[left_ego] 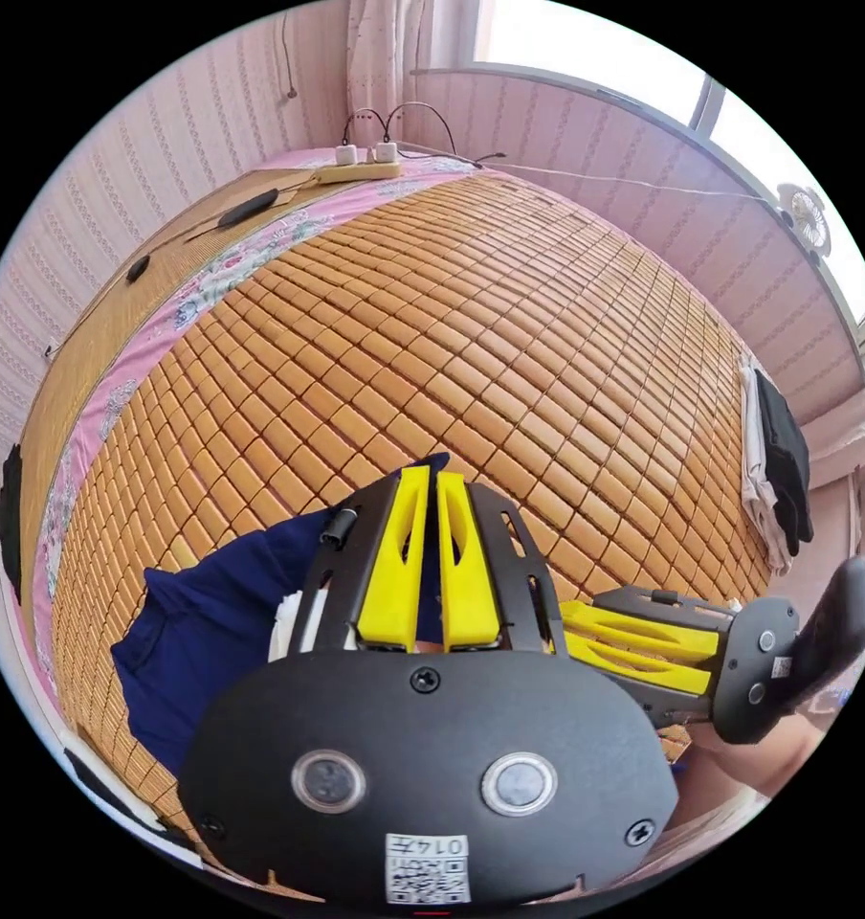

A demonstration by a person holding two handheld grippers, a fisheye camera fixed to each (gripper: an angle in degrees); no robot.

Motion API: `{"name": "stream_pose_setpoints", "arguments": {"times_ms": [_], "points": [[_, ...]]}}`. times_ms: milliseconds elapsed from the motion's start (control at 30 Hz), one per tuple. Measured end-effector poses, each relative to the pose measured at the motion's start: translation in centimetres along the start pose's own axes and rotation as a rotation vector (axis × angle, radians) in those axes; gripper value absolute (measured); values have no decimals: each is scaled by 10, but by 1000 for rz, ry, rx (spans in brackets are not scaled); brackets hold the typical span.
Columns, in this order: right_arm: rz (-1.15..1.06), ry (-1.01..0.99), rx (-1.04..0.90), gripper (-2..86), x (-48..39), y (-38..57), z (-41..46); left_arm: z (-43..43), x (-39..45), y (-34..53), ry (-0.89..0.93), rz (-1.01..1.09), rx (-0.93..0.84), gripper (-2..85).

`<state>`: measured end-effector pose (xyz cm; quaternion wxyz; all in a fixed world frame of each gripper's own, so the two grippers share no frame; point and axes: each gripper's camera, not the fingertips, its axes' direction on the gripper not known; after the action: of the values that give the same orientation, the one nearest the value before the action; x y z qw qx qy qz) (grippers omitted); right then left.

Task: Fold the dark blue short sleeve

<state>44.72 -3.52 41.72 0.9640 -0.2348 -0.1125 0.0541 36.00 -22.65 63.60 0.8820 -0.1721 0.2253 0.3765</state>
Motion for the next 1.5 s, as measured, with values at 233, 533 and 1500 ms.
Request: {"name": "stream_pose_setpoints", "arguments": {"times_ms": [233,533,1500], "points": [[-290,-158,89,31,-30,1,-35,-91,-67,113,31,-116,121,19],[-384,-106,-38,56,-45,5,-26,-73,-116,185,44,-271,11,47],[-489,-117,-91,35,-71,-27,-11,-64,-169,185,31,-256,-4,19]]}}
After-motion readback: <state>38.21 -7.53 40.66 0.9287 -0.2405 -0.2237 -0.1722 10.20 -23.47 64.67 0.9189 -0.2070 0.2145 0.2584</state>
